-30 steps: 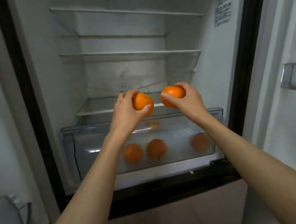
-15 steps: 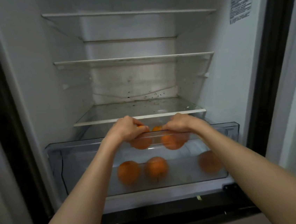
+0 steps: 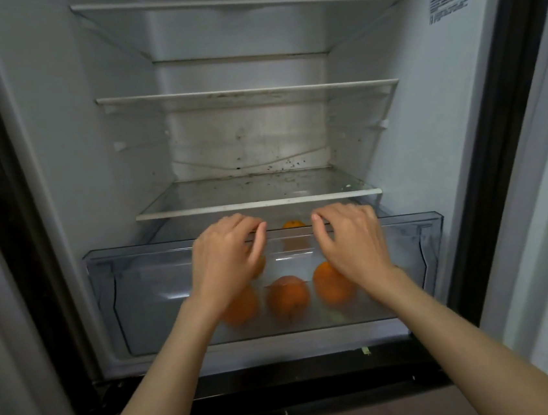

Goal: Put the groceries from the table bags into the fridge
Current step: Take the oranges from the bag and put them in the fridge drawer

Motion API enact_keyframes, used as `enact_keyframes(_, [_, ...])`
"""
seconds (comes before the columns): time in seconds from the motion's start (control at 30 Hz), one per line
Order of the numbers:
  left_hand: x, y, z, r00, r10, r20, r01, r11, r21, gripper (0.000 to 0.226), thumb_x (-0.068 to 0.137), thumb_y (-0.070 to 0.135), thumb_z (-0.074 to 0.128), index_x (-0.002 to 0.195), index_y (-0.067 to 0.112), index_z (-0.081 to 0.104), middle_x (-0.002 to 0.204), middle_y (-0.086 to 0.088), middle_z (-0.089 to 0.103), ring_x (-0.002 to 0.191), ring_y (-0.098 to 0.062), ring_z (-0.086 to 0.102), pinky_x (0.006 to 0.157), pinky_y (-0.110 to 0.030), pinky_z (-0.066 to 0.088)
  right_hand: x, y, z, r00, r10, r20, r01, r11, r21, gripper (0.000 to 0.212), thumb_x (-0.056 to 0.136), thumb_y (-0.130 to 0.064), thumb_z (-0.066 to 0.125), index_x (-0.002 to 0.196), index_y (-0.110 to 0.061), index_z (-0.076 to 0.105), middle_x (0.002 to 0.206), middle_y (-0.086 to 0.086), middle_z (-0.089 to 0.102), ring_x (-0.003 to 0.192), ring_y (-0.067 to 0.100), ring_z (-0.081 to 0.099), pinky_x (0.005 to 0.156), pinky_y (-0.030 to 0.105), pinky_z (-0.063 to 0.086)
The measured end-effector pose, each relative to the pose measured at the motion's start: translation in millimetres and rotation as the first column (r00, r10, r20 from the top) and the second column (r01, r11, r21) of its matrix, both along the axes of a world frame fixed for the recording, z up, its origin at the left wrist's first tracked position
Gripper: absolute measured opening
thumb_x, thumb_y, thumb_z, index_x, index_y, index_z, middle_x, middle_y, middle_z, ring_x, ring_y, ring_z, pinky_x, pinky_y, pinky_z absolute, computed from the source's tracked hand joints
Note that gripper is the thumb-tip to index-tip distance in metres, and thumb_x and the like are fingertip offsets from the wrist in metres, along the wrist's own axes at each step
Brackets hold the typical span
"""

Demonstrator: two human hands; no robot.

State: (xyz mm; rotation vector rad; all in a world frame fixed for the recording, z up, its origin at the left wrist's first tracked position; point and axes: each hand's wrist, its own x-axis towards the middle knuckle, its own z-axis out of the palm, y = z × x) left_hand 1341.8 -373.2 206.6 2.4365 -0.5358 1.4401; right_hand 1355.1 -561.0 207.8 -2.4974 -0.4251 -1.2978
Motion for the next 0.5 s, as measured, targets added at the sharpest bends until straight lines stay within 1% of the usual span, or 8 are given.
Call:
enact_keyframes(0.03, [0.1, 1.4, -10.6, 0.996, -0.043, 0.082, 0.045, 0.999, -0.019, 0.025, 0.091, 0.027, 0.047, 0.085, 0.015, 0.069, 0.081, 0.0, 0.067, 0.073, -0.015, 0.061, 0.065, -0.026, 0.044, -2.2, -3.0, -10.2, 0.996, 0.038, 0.081, -0.04, 0.999, 0.018, 0.038, 0.089, -0.031, 0.036, 0.091, -0.012, 0.068, 0.089, 0.005, 0.07, 0.082, 0.026, 0.064, 0.081, 0.036, 0.039])
enact_keyframes(0.07, [0.6, 2.2, -21.1, 0.989, -0.061, 0.133, 0.065, 0.998, -0.025, 0.021, 0.09, 0.024, 0.051, 0.091, 0.014, 0.069, 0.088, -0.002, 0.068, 0.08, -0.015, 0.06, 0.074, -0.026, 0.04, -3.0, -6.3, -20.7, 0.991, 0.058, 0.119, -0.058, 0.998, -0.003, 0.033, 0.089, -0.028, 0.04, 0.098, -0.011, 0.067, 0.094, 0.005, 0.069, 0.087, 0.024, 0.063, 0.087, 0.035, 0.038])
enact_keyframes(0.13, [1.1, 1.3, -34.5, 0.981, -0.063, 0.184, 0.07, 0.997, -0.029, 0.021, 0.088, 0.021, 0.053, 0.101, 0.012, 0.068, 0.099, -0.003, 0.067, 0.093, -0.015, 0.058, 0.086, -0.028, 0.034, -2.5, -11.5, -36.5, 0.987, 0.061, 0.147, -0.049, 0.995, -0.088, 0.034, 0.088, -0.027, 0.044, 0.112, -0.009, 0.062, 0.106, 0.008, 0.066, 0.101, 0.022, 0.059, 0.101, 0.036, 0.033])
enact_keyframes(0.17, [2.5, 0.8, -37.3, 0.979, -0.062, 0.196, 0.07, 0.997, -0.033, 0.023, 0.088, 0.02, 0.053, 0.103, 0.012, 0.068, 0.102, -0.003, 0.067, 0.096, -0.014, 0.057, 0.088, -0.028, 0.032, -0.5, -13.5, -39.9, 0.984, 0.061, 0.166, -0.042, 0.992, -0.12, 0.036, 0.089, -0.027, 0.045, 0.117, -0.009, 0.06, 0.111, 0.009, 0.064, 0.107, 0.022, 0.056, 0.106, 0.037, 0.03])
enact_keyframes(0.23, [5.2, 0.4, -37.7, 0.977, -0.054, 0.206, 0.063, 0.997, -0.039, 0.024, 0.088, 0.021, 0.051, 0.103, 0.013, 0.068, 0.102, -0.002, 0.068, 0.098, -0.013, 0.056, 0.088, -0.029, 0.03, 3.1, -16.1, -41.4, 0.978, 0.071, 0.198, -0.04, 0.987, -0.157, 0.038, 0.09, -0.027, 0.046, 0.121, -0.009, 0.057, 0.117, 0.01, 0.063, 0.115, 0.022, 0.051, 0.11, 0.04, 0.026])
enact_keyframes(0.33, [11.0, -0.7, -36.6, 0.969, -0.042, 0.242, 0.051, 0.998, -0.032, 0.024, 0.088, 0.021, 0.051, 0.102, 0.013, 0.069, 0.103, 0.0, 0.069, 0.099, -0.013, 0.056, 0.087, -0.029, 0.03, 9.9, -18.6, -40.7, 0.965, 0.096, 0.243, -0.052, 0.982, -0.181, 0.037, 0.092, -0.027, 0.047, 0.123, -0.009, 0.057, 0.118, 0.008, 0.063, 0.12, 0.021, 0.049, 0.112, 0.041, 0.025])
enact_keyframes(0.4, [17.6, -1.2, -37.1, 0.969, -0.033, 0.244, 0.043, 0.998, -0.036, 0.022, 0.089, 0.02, 0.053, 0.102, 0.014, 0.069, 0.104, 0.001, 0.069, 0.1, -0.013, 0.056, 0.087, -0.029, 0.031, 16.6, -19.6, -39.9, 0.965, 0.098, 0.244, -0.053, 0.981, -0.184, 0.037, 0.092, -0.027, 0.048, 0.121, -0.009, 0.059, 0.117, 0.007, 0.065, 0.12, 0.023, 0.051, 0.112, 0.042, 0.026])
enact_keyframes(0.5, [28.6, -4.0, -35.5, 0.977, 0.005, 0.211, 0.008, 0.998, -0.061, 0.021, 0.09, 0.02, 0.054, 0.104, 0.013, 0.069, 0.106, -0.002, 0.068, 0.1, -0.015, 0.052, 0.088, -0.029, 0.032, 26.6, -14.7, -34.6, 0.978, 0.064, 0.2, -0.035, 0.989, -0.146, 0.038, 0.09, -0.029, 0.047, 0.118, -0.008, 0.062, 0.114, 0.009, 0.066, 0.115, 0.027, 0.057, 0.11, 0.042, 0.026])
